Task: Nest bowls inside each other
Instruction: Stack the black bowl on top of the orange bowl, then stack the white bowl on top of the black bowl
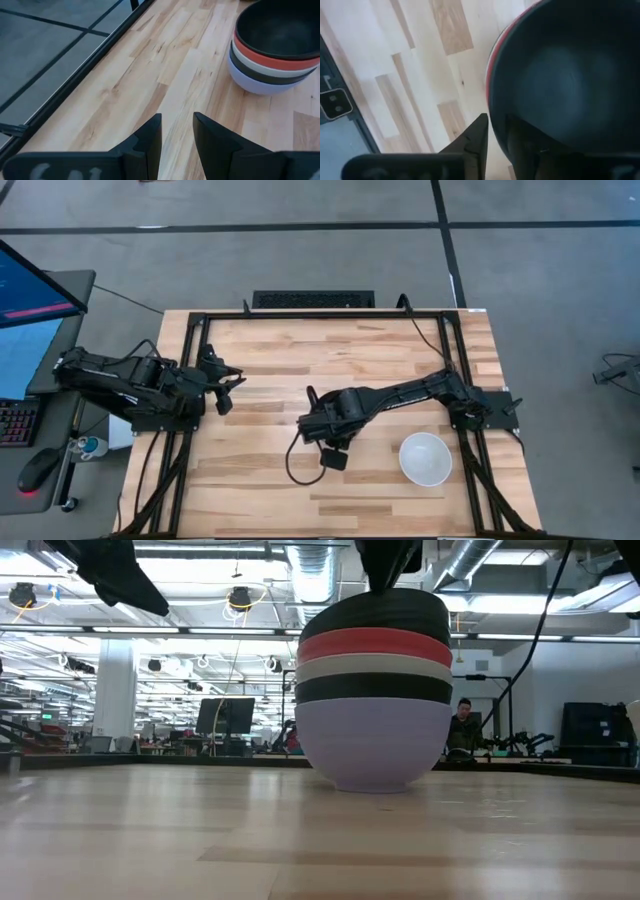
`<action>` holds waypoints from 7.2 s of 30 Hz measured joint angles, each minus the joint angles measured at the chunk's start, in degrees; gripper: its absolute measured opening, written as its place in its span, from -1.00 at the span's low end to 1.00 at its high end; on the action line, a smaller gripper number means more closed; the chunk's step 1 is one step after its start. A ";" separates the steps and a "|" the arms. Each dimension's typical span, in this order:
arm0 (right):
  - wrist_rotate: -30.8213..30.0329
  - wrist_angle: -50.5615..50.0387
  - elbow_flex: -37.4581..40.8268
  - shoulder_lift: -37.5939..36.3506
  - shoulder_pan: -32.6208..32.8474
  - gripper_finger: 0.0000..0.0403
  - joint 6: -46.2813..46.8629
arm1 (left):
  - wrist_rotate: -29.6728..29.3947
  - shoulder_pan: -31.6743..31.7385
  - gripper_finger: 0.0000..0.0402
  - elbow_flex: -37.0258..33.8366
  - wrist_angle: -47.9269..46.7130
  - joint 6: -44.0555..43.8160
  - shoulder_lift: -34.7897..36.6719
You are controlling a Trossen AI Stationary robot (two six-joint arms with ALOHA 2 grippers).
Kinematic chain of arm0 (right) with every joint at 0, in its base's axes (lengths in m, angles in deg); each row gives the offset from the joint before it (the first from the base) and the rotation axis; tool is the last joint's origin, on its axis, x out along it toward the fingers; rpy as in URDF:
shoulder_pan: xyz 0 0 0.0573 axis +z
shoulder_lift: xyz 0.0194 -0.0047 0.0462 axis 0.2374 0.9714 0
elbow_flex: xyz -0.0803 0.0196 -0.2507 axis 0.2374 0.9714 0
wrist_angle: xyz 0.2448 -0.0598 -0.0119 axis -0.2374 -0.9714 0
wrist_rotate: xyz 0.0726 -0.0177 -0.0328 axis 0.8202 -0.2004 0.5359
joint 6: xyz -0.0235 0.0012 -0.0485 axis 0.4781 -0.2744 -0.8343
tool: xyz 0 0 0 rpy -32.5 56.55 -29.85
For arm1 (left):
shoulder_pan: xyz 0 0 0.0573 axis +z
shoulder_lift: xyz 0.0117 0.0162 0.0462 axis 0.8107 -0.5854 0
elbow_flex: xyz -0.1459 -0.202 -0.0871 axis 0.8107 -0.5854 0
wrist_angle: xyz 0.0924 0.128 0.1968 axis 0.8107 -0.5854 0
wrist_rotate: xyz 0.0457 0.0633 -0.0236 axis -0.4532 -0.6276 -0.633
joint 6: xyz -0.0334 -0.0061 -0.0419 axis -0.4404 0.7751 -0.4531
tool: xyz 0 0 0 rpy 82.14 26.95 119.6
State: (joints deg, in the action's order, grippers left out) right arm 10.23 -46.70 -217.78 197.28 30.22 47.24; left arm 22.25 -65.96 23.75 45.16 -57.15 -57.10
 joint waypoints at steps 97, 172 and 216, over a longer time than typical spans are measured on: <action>-4.49 -1.86 55.80 -37.40 29.10 -0.40 50.87 | 2.60 -0.02 -0.49 0.00 6.93 4.04 -0.46; 11.88 29.07 90.01 -57.86 14.88 -0.93 34.09 | 6.10 3.80 -0.49 1.92 10.08 -7.66 -12.02; 3.94 -2.14 7.93 -10.03 -17.22 -0.94 -12.89 | 7.63 3.78 -0.49 1.90 9.85 1.21 -12.00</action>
State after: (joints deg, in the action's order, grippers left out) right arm 14.17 -48.84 -209.85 187.25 13.00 34.35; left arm 29.88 -62.18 25.65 55.01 -55.94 -69.10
